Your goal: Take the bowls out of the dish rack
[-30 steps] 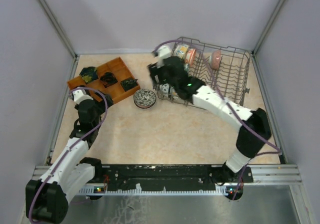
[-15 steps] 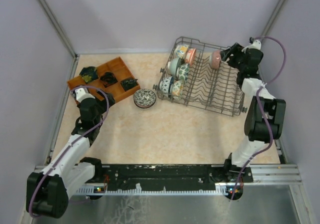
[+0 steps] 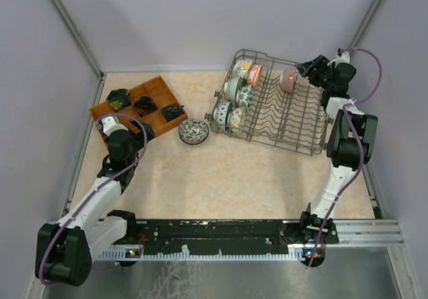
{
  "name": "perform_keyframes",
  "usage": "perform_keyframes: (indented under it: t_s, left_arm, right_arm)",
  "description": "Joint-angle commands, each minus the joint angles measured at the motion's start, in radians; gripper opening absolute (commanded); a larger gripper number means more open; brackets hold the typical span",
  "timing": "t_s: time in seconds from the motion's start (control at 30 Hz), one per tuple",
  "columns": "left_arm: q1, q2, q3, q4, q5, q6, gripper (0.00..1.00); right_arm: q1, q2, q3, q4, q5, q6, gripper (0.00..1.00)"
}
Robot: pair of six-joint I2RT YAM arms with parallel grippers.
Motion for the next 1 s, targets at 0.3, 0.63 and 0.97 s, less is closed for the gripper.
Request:
perform_keyframes:
  t_s: [0.3, 0.63, 0.97]
  left_arm:
    - [0.007, 0.002, -0.003, 0.057, -0.011, -0.003, 0.99]
    - [0.007, -0.003, -0.015, 0.068, 0.007, -0.005, 0.99]
    - [0.007, -0.006, -0.017, 0.067, 0.013, -0.006, 0.99]
  right_arm:
    - [-0.009, 0.161, 0.206, 0.074, -0.115, 0.027, 0.64]
    - [-0.008, 0.215, 0.24, 0.046, -0.15, 0.036, 0.6]
    - [-0.002, 0.255, 0.248, 0.061, -0.184, 0.065, 0.54]
